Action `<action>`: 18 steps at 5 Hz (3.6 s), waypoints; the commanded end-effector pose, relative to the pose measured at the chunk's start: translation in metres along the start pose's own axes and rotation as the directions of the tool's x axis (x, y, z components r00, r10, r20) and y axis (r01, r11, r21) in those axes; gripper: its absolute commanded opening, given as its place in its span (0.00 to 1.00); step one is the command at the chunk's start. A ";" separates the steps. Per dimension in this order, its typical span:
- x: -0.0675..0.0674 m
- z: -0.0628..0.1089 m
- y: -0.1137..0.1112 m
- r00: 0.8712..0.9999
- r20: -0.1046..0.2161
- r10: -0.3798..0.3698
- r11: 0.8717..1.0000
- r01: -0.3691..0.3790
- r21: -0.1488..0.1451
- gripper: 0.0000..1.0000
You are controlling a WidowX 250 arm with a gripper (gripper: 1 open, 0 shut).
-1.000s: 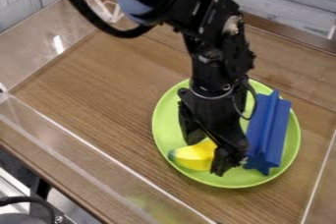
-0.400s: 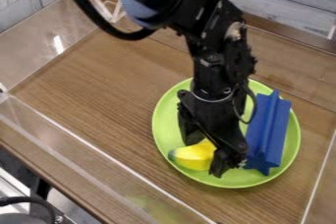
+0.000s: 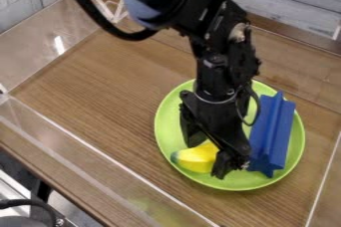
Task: Remove the banana from inside the green plate and put it on the table
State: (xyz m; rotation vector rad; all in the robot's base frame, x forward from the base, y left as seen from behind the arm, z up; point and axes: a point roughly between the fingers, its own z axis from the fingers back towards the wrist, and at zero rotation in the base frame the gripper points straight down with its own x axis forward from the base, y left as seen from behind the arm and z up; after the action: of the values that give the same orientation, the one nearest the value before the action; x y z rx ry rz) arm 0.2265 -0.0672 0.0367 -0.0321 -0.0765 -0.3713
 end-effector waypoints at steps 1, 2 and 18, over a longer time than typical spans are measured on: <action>0.012 0.009 0.001 0.999 0.045 -0.001 1.000 0.001 0.011 1.00; 0.013 0.009 0.001 0.999 0.047 0.003 1.000 -0.003 0.016 1.00; 0.006 0.044 0.015 0.999 -0.027 0.022 0.998 -0.021 0.053 0.00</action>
State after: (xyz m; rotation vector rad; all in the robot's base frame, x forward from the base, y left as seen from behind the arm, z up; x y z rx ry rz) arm 0.2225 -0.0536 0.0633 0.0261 0.0210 -0.3553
